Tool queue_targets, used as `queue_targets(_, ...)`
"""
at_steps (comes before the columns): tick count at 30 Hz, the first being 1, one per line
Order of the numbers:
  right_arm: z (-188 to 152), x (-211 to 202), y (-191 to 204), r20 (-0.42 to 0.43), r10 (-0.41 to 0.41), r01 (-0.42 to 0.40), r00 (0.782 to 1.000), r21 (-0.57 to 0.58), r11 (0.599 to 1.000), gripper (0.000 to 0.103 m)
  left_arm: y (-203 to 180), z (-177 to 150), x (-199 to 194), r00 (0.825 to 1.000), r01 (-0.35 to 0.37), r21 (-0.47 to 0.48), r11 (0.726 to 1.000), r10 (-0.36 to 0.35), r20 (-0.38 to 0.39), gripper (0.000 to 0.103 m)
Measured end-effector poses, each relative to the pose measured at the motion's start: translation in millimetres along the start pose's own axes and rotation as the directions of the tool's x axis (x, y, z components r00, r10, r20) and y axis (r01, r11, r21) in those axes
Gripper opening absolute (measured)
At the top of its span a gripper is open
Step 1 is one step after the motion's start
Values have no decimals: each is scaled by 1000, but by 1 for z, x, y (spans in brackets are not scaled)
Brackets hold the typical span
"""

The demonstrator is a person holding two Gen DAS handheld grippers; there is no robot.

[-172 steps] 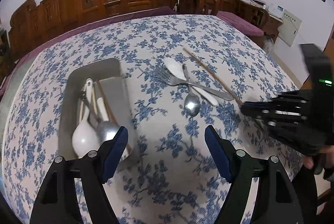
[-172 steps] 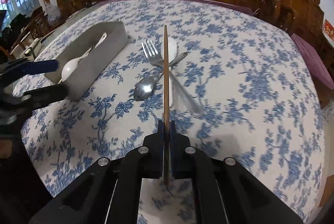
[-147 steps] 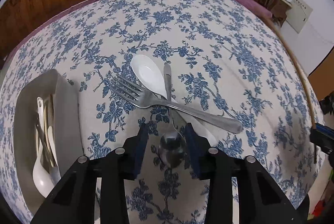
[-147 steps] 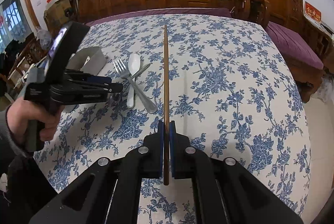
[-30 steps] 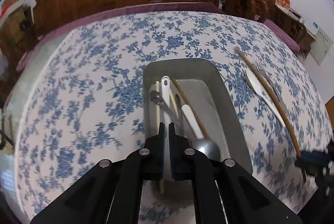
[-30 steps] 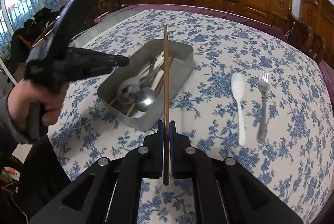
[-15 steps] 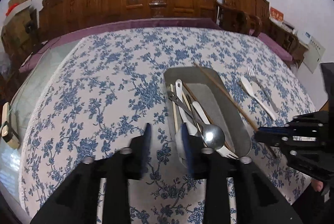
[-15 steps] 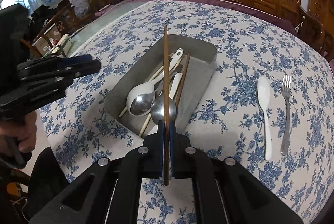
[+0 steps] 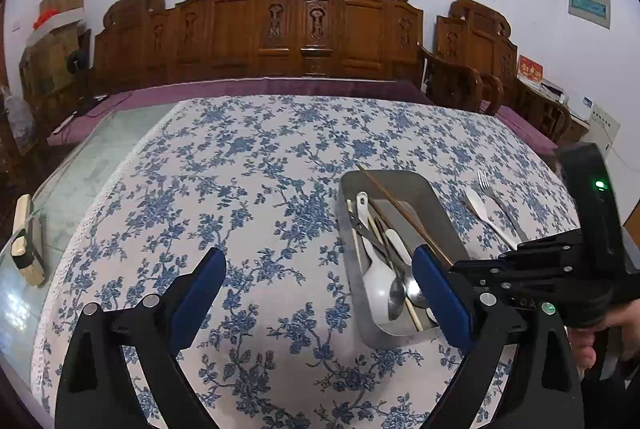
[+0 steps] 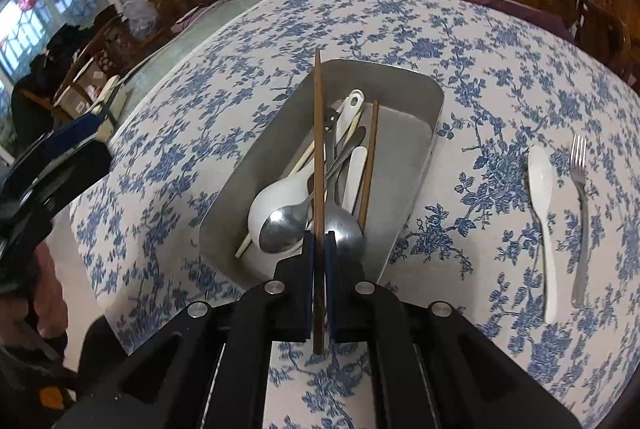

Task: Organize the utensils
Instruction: 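Lower the wooden chopstick into the grey tray and open the right tool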

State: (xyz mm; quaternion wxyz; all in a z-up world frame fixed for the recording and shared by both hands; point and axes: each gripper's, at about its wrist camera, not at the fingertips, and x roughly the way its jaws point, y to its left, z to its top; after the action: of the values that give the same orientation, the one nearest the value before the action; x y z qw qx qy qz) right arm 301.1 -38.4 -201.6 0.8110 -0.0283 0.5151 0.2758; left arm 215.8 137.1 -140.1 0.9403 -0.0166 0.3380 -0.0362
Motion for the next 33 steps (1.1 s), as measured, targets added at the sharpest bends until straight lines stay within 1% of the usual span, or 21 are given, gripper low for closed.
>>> queue_targets(3,4,9,-3,-5,11,-11,1000,33,999,6,3,-1,0,1000,-6,-3,1000,6,4,91)
queue_targets(9,10,24,-5,-22,-19,20,1000,51,998,6,10,-4,3,1000,-9,-24,1000,9,-8,91)
queue_targets(15,12,30,-8,-22,-17,18,1000,64,998,6,13,-5,3,1000,-15,-22,1000,15,-6,91)
queue_targets(24,15,7,-2,88,17,-20,996,37,999,7,11,-7,6,1000,-11,-13,1000,11,-16,91)
queue_targets(28,19,-1,5,112,8,-8,994,-6,1000,9,8,-7,5,1000,-8,-7,1000,8,-16,91)
queue_targets(30,19,-6,7,120,17,-15,993,-21,1000,9,6,-7,4,1000,-7,-3,1000,7,-13,91)
queue_targets(31,19,-8,6,124,20,-17,992,-24,1000,14,4,-6,4,1000,-6,0,1000,6,-13,91)
queue_targets(32,18,-11,6,128,28,-25,991,-28,999,24,3,-6,4,1000,-5,0,1000,5,-12,91)
queue_targets(33,17,-14,5,135,36,-32,990,-35,999,29,2,-6,3,1000,-2,1,1000,2,-12,91)
